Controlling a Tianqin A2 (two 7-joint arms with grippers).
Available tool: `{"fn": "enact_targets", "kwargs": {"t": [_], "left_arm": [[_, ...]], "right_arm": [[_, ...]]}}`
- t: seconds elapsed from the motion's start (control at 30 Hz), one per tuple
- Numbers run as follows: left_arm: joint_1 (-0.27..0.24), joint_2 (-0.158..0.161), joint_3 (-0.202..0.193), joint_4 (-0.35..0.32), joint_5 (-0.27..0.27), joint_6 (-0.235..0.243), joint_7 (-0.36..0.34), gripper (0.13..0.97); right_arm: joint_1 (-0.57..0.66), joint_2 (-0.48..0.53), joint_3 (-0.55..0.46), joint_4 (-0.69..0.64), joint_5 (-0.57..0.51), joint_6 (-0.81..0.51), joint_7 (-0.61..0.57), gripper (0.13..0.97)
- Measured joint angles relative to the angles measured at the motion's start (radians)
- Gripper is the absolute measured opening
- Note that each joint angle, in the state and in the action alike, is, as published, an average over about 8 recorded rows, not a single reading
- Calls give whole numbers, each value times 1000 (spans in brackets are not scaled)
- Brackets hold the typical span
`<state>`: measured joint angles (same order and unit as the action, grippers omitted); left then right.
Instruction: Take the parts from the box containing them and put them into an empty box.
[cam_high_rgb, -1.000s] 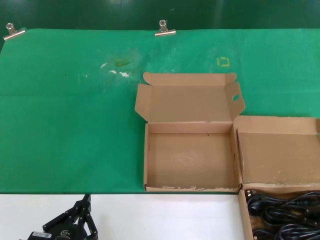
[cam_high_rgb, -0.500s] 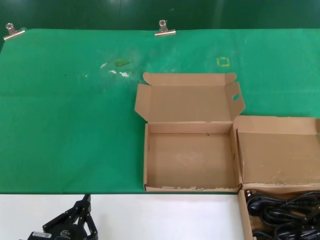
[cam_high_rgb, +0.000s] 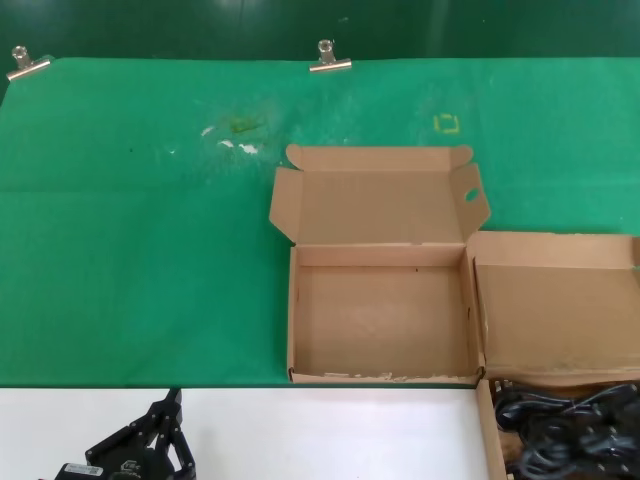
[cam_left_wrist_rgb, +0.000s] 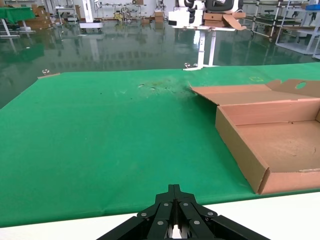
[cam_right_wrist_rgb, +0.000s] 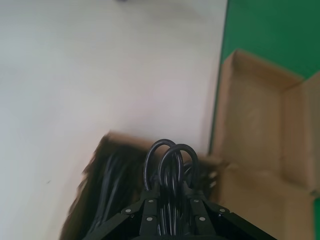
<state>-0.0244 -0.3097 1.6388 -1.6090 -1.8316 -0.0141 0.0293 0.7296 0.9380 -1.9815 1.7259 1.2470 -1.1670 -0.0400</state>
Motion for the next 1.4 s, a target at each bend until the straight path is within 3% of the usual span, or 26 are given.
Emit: {"fn": "enact_targets", "kwargs": {"t": [0.17,0.37,0.63,0.87,1.1,1.4], "left_arm": [[0,0,0,0,0,0,0,149],[0,0,0,0,0,0,0,149],[0,0,0,0,0,0,0,149],[0,0,0,0,0,0,0,149],[0,0,0,0,0,0,0,149],[0,0,0,0,0,0,0,149]], "right_arm": [[53,-27,4,75,9,-13,35,209],[154,-160,-50,69,-65,1,63,203],[252,-378,-154,-104,-214,77,53,198],[285,-500,-206,-276,-288,151,16,211],[297,-559,-220,-365,-298,198,-12,219],[311,-534,-195,-346,-271,192,-15,307]]}}
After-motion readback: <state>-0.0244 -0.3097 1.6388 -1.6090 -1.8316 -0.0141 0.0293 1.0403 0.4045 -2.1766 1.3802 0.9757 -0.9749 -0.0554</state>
